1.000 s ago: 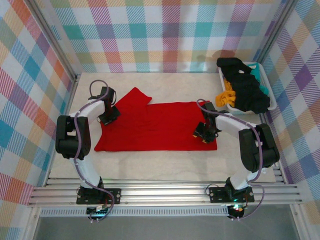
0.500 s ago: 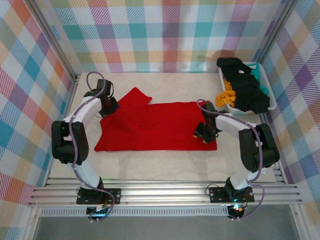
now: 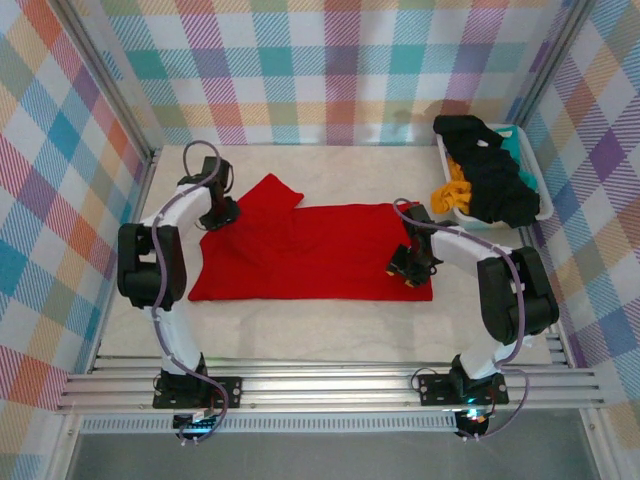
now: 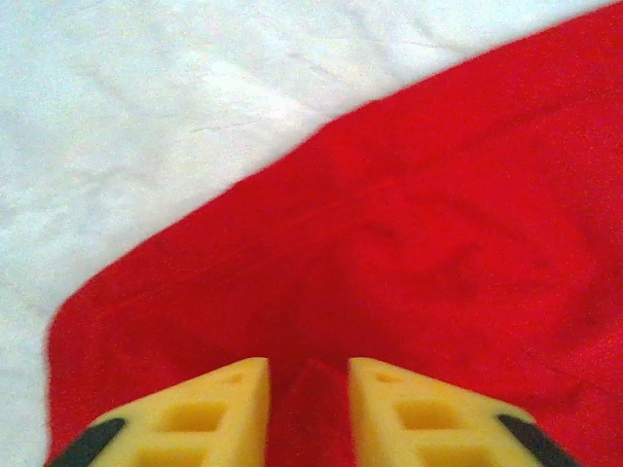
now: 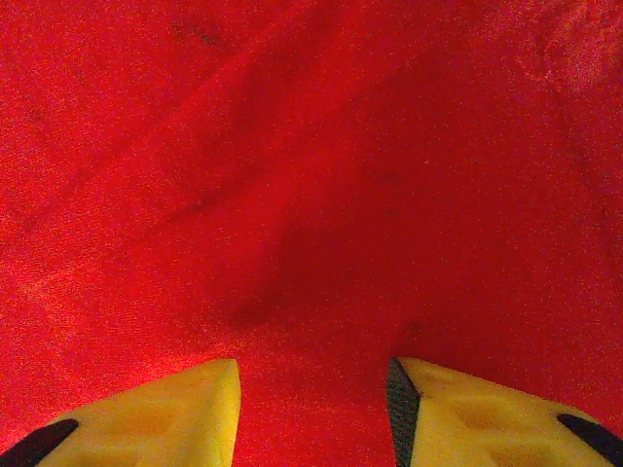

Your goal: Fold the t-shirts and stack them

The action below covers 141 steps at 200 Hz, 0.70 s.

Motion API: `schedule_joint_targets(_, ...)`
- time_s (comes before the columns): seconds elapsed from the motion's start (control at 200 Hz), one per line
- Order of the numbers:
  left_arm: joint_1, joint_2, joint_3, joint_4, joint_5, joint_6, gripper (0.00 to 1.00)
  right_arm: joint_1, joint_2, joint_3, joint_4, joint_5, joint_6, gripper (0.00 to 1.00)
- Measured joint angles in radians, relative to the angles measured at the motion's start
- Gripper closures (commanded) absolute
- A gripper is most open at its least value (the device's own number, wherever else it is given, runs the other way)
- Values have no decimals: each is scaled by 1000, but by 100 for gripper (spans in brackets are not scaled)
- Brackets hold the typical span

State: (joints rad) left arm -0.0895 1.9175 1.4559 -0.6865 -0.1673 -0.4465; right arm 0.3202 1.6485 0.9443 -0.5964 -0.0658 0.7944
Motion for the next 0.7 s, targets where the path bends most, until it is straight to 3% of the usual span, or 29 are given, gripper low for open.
schedule_joint_targets(0.03, -5, -6, 0, -10, -33, 2, 51, 0, 0, 0, 0, 0, -3, 55)
schedule_joint_targets(0.105, -26, -43, -5, -29, -99, -10, 51, 0, -6, 0, -2, 1, -15, 55)
schedule_joint_targets(0.285, -142, -157, 18, -34, -72, -17, 67, 10, -59, 0, -3, 13, -65, 54)
schedule_joint_targets(0.49, -258, 22, 97, -26, -31, -4, 68, 42, -87, 27, -5, 13, -120, 52)
schedule_joint_targets(0.705, -270, 152, 52, -30, -6, 6, 71, 106, -55, 137, 14, -62, -148, 52)
